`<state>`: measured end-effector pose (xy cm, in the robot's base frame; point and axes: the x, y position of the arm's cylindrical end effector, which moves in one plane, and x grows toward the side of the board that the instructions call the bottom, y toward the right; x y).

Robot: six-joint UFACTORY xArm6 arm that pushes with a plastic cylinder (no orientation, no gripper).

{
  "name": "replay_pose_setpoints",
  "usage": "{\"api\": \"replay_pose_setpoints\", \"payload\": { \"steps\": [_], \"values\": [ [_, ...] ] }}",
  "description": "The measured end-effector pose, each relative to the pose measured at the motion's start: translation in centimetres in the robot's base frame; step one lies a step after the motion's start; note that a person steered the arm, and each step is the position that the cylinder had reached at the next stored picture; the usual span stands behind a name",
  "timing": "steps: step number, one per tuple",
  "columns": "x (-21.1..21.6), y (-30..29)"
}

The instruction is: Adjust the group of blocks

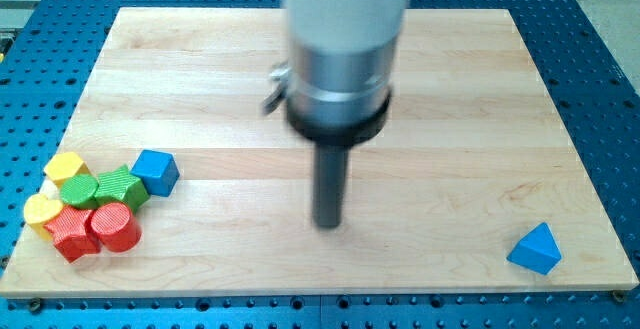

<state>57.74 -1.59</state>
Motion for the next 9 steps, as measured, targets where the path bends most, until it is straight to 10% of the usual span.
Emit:
{"api": "replay_pose_setpoints", "payload": {
  "steps": [4,9],
  "values": [
    [3.8,-28.7],
    [0.2,-26.1]
  ]
}}
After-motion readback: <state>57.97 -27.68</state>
